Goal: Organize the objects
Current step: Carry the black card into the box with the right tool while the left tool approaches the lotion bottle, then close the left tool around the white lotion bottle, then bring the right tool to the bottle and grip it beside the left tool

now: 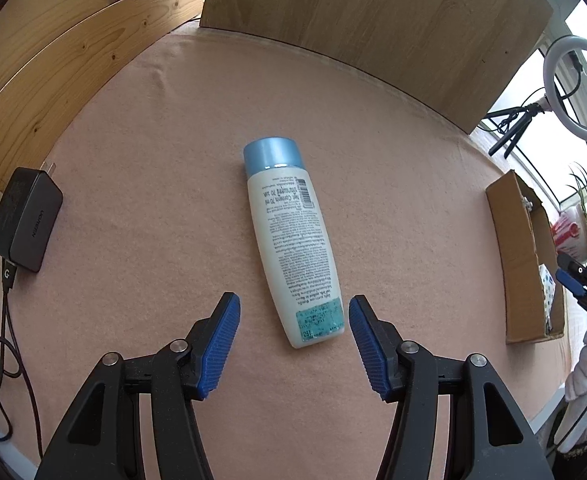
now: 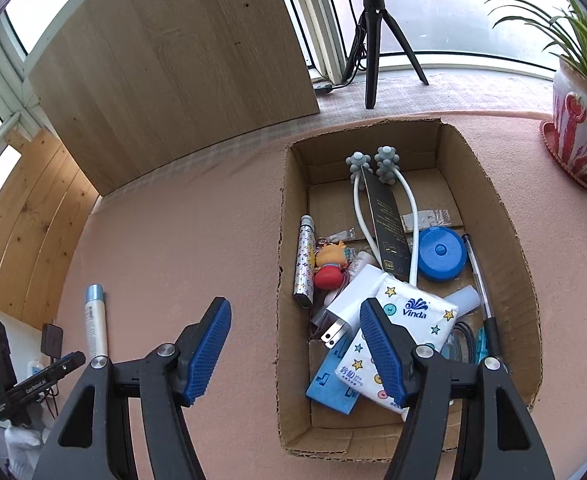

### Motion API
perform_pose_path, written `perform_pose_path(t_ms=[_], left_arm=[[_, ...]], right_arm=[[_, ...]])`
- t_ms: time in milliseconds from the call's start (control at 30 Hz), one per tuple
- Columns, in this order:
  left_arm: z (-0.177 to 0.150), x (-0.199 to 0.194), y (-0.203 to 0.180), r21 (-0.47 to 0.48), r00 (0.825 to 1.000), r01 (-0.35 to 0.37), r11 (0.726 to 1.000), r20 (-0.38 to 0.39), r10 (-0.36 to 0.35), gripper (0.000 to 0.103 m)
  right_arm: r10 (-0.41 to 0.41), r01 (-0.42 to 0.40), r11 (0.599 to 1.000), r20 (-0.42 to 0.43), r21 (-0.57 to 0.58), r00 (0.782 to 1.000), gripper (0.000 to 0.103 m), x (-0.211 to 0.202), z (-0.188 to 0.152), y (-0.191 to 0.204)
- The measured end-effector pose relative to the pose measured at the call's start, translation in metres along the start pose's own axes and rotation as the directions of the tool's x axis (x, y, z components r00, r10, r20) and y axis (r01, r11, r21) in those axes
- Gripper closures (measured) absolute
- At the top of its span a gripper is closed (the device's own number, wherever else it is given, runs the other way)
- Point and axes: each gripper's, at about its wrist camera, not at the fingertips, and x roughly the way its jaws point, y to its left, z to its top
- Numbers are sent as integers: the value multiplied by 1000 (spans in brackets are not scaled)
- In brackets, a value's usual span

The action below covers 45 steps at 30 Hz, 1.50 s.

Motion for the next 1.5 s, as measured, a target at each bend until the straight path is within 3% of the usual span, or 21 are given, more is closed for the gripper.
perform_pose_path(t_ms=[300,600,733,1200,1367,1500], left_arm=[[66,36,22,-115,997,70,991,-17,-73,42],[69,63,0,-75,997,63,995,-40,-66,43],[60,65,-9,-43,997,58,997,-40,-59,56],[-10,52,-35,-91,986,164,982,-15,-166,59],[-39,48,-58,-83,979,197,977,-28,-200,61],[-56,51,-88,-25,972,224,974,-62,-225,62]], right_arm=[[69,-70,998,-34,-7,997,40,-7,-18,20],[84,-85,996,-51,-18,995,40,-16,-34,29],[84,-86,996,-60,-21,995,40,-16,-38,33],[128,-135,989,-98,-67,987,40,-11,-51,56],[155,-163,985,-118,-62,981,40,-7,-58,59],[173,-182,982,-145,-48,974,40,-2,-65,58]])
